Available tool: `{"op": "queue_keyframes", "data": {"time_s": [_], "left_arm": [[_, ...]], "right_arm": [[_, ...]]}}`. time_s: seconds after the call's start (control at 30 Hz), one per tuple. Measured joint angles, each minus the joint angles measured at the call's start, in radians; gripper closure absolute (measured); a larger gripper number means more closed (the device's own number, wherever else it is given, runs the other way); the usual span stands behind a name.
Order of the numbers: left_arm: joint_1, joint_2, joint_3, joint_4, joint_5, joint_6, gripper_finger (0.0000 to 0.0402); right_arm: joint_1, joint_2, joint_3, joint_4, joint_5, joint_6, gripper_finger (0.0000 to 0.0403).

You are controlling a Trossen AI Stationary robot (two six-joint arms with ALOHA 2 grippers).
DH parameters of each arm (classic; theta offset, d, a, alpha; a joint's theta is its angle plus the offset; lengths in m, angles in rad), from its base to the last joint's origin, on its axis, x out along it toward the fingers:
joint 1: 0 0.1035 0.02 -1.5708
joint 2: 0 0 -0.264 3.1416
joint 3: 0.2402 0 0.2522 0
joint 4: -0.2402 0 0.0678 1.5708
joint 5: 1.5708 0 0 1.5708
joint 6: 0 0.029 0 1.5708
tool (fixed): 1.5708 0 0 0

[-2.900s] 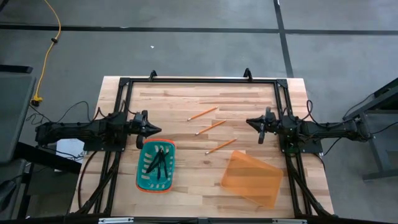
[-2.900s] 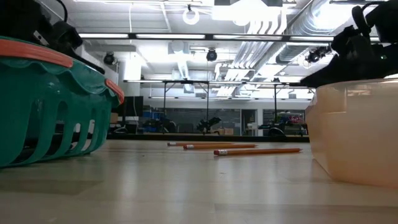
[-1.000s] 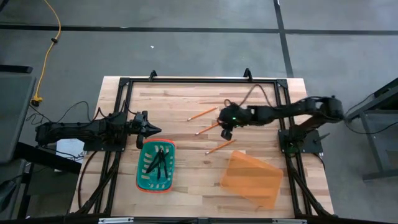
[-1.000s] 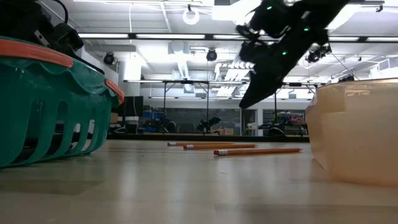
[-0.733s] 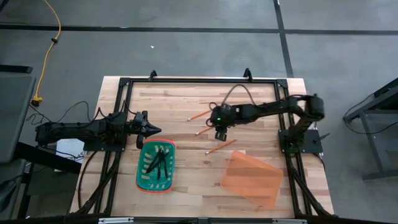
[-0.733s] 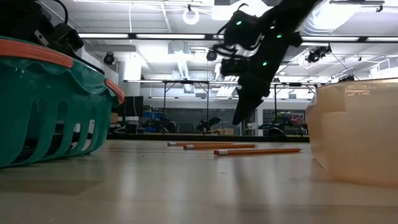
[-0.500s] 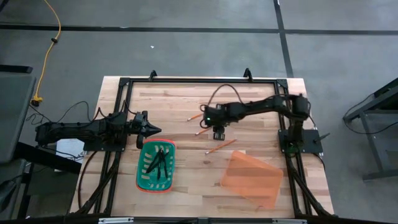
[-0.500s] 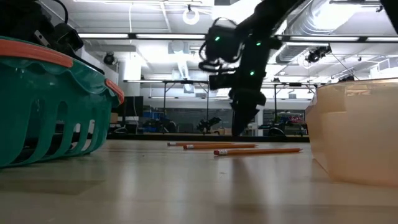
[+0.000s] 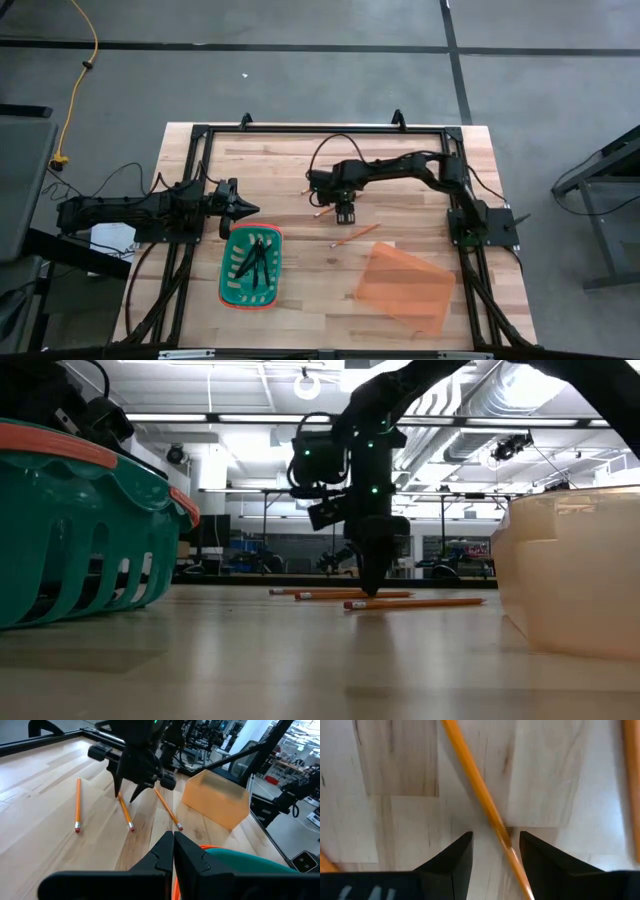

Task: Sort pens & pencils
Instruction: Put the yellow pencil into the orange bin

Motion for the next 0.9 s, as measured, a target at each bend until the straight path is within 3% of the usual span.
{"op": "queue_keyframes", "data": {"time_s": [0.37,0.53,0.8,0.9], "left_arm": [[0.0,0.0,0.0,0.0,0.0,0.0,0.0401],[0.0,0.0,0.0,0.0,0.0,0.0,0.0401],[0.0,0.0,0.0,0.0,0.0,0.0,0.0401],[0.0,0.0,0.0,0.0,0.0,0.0,0.0401]], "right_arm": [[-0.008,0.031,0.016,-0.009,-0.025,-0.026,0.0256],[-0.015,0.033,0.015,-0.013,-0.051,-0.026,0.0295],[-0.021,0.034,0.014,-0.02,-0.068,-0.026,0.0391],[-0.021,0.035,0.013,-0.023,-0.069,-0.021,0.0393]]}}
